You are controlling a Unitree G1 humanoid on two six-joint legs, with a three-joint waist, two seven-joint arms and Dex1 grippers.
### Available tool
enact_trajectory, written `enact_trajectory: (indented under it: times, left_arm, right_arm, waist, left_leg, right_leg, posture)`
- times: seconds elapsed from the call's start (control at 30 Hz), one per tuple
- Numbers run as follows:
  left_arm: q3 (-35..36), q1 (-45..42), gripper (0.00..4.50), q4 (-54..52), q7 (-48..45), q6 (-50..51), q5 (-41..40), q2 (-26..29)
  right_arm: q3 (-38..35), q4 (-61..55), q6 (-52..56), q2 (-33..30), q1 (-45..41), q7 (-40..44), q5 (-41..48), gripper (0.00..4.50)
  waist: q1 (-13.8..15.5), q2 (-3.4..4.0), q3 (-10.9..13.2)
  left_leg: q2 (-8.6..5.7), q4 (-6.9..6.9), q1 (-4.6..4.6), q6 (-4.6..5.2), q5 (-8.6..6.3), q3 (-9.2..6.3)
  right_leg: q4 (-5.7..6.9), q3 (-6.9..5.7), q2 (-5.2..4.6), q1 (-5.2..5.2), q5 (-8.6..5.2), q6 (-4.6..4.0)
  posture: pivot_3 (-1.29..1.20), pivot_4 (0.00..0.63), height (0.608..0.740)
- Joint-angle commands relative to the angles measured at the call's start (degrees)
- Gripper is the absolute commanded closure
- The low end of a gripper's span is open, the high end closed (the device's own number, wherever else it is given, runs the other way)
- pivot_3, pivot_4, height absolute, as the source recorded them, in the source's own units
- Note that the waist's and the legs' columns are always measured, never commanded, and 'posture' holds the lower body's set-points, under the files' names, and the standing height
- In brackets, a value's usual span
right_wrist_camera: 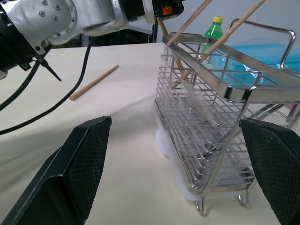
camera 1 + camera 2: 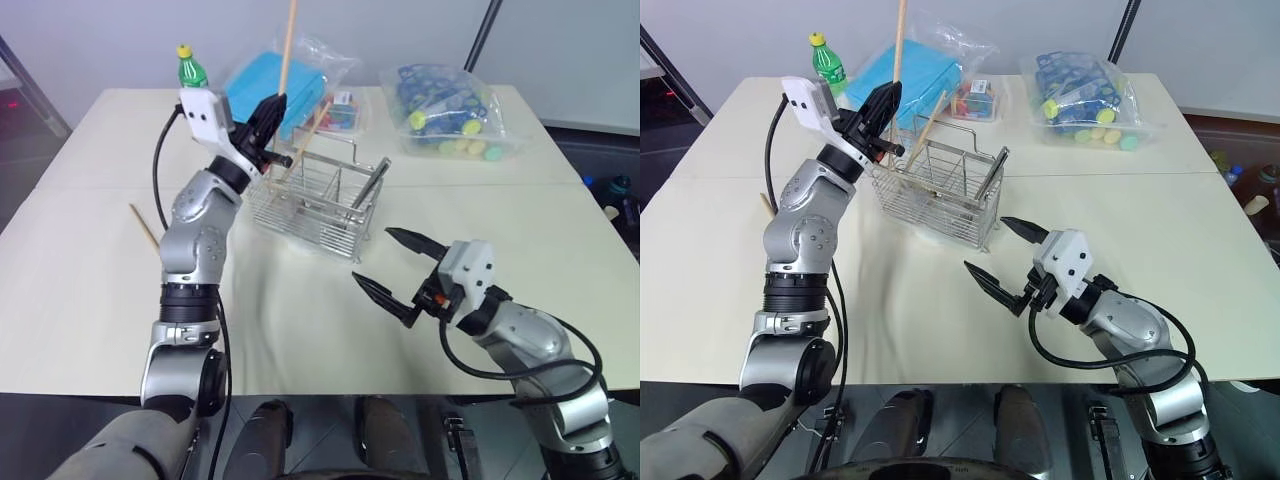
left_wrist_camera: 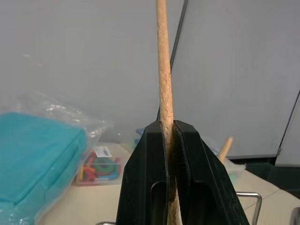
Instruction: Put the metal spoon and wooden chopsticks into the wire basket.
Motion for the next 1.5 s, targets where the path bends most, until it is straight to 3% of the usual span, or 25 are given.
enact_trajectory:
  times: [0.03, 0.27, 0.77, 1.5]
  left_arm:
    - [-0.42, -1.94, 4.46, 1.36, -1.19, -1.74, 0.54, -0.10]
    - [0.32, -4.36, 4.46, 3.55, -3.13, -2.53, 0.46, 0.94]
    - [4.32, -3.64, 4.46, -5.64, -3.89, 7.53, -9.24, 3.62]
    - [1.55, -7.67, 4.46, 10.18, -5.62, -4.48, -0.48, 1.18]
  right_arm:
    - [-0.34, -1.21, -1.51, 0.19, 0.08, 0.05, 0.02, 0.00]
    - [-0.30, -1.59, -1.63, 0.36, 0.56, -0.44, -0.25, 0.00]
    - [0.34, -0.06, -2.53, 0.85, -0.16, -0.38, -1.07, 0.00]
    - [-0.07, -1.89, -2.71, 1.24, 1.67, -1.80, -1.54, 0.00]
  waist:
    - [0.00, 0.00, 0.00]
    - [-0.13, 0.00, 0.00]
    - [-0.21, 0.00, 0.00]
    - [-0.14, 0.00, 0.01]
  left_leg:
    - [0.00, 0.00, 0.00, 0.00, 0.00, 0.00]
    - [0.00, -0.01, 0.01, 0.00, 0.00, 0.00]
    - [0.01, -0.03, 0.01, 0.00, 0.00, -0.01]
    - [0.00, -0.03, -0.01, 0.00, 0.00, -0.01]
  right_leg:
    - [0.00, 0.00, 0.00, 0.00, 0.00, 0.00]
    - [0.01, 0.00, 0.00, 0.00, 0.00, 0.00]
    - [0.01, 0.00, 0.00, -0.02, 0.00, 0.00]
    - [-0.01, 0.00, 0.01, -0.03, 0.00, 0.01]
  posture:
    - [0.00, 0.150, 0.740]
    - [0.00, 0.150, 0.740]
    - [0.00, 0.150, 0.740]
    - [0.00, 0.150, 0.740]
